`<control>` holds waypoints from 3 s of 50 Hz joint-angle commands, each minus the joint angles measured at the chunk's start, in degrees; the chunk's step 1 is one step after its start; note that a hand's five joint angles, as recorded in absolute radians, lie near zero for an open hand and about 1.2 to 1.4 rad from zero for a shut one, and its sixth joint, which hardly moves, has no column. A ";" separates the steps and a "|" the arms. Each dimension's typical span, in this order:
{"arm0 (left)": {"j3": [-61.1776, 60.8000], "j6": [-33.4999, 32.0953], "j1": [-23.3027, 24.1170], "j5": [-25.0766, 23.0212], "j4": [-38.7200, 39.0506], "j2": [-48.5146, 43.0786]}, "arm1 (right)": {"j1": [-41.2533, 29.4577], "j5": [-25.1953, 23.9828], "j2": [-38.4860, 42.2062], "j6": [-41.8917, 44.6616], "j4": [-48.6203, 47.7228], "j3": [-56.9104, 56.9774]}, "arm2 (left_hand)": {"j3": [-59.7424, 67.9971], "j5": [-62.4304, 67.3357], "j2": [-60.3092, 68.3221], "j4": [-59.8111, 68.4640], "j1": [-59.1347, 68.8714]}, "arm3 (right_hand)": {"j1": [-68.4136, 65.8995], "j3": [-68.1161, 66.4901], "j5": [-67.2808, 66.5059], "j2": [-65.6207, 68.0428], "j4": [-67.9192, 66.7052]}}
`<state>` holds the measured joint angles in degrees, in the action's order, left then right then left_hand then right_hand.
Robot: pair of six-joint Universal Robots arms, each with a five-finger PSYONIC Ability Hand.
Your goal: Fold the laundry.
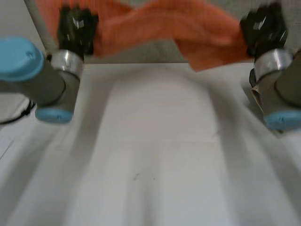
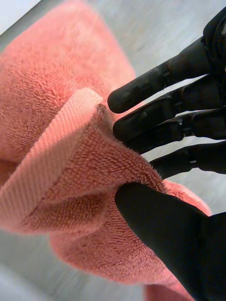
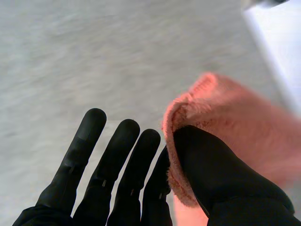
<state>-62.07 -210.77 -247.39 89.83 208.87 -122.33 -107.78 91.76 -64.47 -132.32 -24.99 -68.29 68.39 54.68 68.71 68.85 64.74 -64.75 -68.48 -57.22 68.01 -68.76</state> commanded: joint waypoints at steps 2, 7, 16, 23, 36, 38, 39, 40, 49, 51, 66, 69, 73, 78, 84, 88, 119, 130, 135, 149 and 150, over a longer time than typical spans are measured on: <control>-17.09 0.28 -1.17 -0.10 -0.39 -4.48 | 0.20 -1.85 2.24 -5.75 3.98 -16.34 | 11.61 15.32 11.29 11.15 15.26 | -15.25 -11.52 -12.78 11.99 -11.24; -24.22 -0.25 -0.90 0.08 -1.09 -5.38 | 0.46 -1.85 7.70 -6.82 7.14 -19.25 | 11.61 15.32 11.29 11.15 15.26 | -15.25 -11.52 -12.78 11.99 -11.24; -37.41 -0.34 -0.82 -0.01 -6.45 9.29 | 0.46 -2.73 6.39 -6.81 10.75 -23.81 | -5.32 -1.61 -5.64 -5.78 -1.67 | -15.25 -11.52 -12.78 11.99 -11.24; -36.02 3.17 -1.35 -0.01 -14.79 18.79 | 1.08 -4.49 2.78 -7.16 10.66 -26.54 | -28.39 -24.68 -28.71 -28.85 -24.74 | -15.25 -11.52 -12.78 11.99 -11.24; -10.19 21.98 -6.09 -3.26 -37.38 8.35 | 1.25 -5.46 2.60 -7.16 10.75 -27.43 | -40.34 -36.63 -40.67 -40.81 -36.70 | -15.25 -11.52 -12.78 11.99 -11.24; -4.92 23.48 -6.70 -3.35 -39.58 3.43 | 1.25 -5.54 2.60 -7.16 10.75 -27.69 | -40.01 -36.30 -40.33 -40.47 -36.36 | -15.25 -11.52 -12.78 11.99 -11.24; -3.16 23.65 -6.88 -3.26 -40.29 1.59 | 1.25 -5.54 2.60 -7.16 10.75 -27.86 | -39.84 -36.13 -40.16 -40.30 -36.20 | -15.25 -11.52 -12.78 11.99 -11.24; -1.49 23.74 -6.88 -3.17 -41.08 -0.09 | 1.34 -5.54 2.60 -7.16 10.75 -27.95 | -39.50 -35.79 -39.83 -39.97 -35.86 | -15.25 -11.52 -12.78 11.99 -11.24; 11.18 23.65 -8.38 -3.17 -53.46 -13.19 | 3.01 -5.63 2.51 -7.16 10.57 -28.22 | -37.32 -33.61 -37.64 -37.78 -33.68 | -15.25 -11.52 -12.78 11.99 -11.24; 11.18 23.57 -8.29 -3.17 -55.14 -13.72 | 3.36 -5.63 2.51 -7.08 10.49 -28.13 | -36.98 -33.27 -37.30 -37.44 -33.34 | -15.25 -11.52 -12.78 11.99 -11.24; 5.48 24.36 -7.50 -0.62 -50.06 -5.31 | 3.63 -4.93 1.29 -6.81 10.92 -26.81 | 11.61 15.32 11.29 11.15 15.26 | -15.25 -11.52 -12.78 11.99 -11.24; 1.97 24.36 -7.06 -0.71 -47.51 1.79 | 3.71 -4.75 -3.10 -6.37 11.97 -26.20 | 11.61 15.32 11.29 11.15 15.26 | -15.25 -11.52 -12.78 11.99 -11.24; -0.94 24.01 -6.09 -0.89 -46.09 11.37 | 5.29 -4.84 -11.01 -5.59 18.81 -22.87 | 11.61 15.32 11.29 11.15 15.26 | -15.25 -11.52 -12.78 11.99 -11.24; -1.91 23.39 -6.18 -0.98 -46.18 23.07 | 7.67 -5.10 -18.66 -4.00 36.13 -10.13 | 11.61 15.32 11.29 11.15 15.26 | -15.25 -11.52 -12.78 11.99 -11.24; -3.58 23.30 -6.88 -0.98 -46.97 27.41 | 8.81 -5.54 -21.39 -1.55 47.47 0.25 | 11.61 15.32 11.29 11.15 15.26 | -15.25 -11.52 -12.78 11.99 -11.24; -8.84 22.43 -6.97 -1.06 -47.85 26.79 | 8.81 -6.07 -20.96 2.32 50.65 0.27 | 11.61 15.32 11.29 11.15 15.26 | -15.25 -11.52 -12.78 11.99 -11.24; 0.67 16.62 -2.84 -0.45 -8.13 10.44 | 1.78 1.58 -6.54 -5.41 -4.99 0.01 | 11.61 15.32 11.29 11.15 15.26 | -15.25 -11.52 -12.78 11.99 -11.24; -17.28 16.45 -3.10 -0.71 -6.37 6.24 | 0.55 -2.91 -5.49 -8.92 6.44 -16.60 | 11.61 15.32 11.29 11.15 15.26 | -15.25 -11.52 -12.78 11.99 -11.24; -21.60 16.36 -2.58 -0.36 -6.54 -0.19 | 0.55 -2.91 -0.66 -11.29 7.14 -21.62 | 11.61 15.32 11.29 11.15 15.26 | -15.25 -11.52 -12.78 11.99 -11.24; -30.74 12.05 -3.54 -0.36 -18.22 7.45 | 1.25 -4.14 0.84 -10.77 8.55 -28.39 | -34.60 -30.89 -34.92 -35.06 -30.96 | -15.25 -11.52 -12.78 11.99 -11.24; -31.00 12.23 -3.80 -0.45 -19.80 9.28 | 1.25 -4.31 0.84 -10.77 8.55 -28.48 | -37.45 -33.74 -37.78 -37.92 -33.81 | -15.25 -11.52 -12.78 11.99 -11.24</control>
<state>-90.75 -197.78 -250.34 89.56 194.84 -119.93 -106.62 88.15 -63.18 -143.26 -16.45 -95.79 35.36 24.97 34.83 34.91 34.13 -64.75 -68.55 -57.21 68.27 -68.79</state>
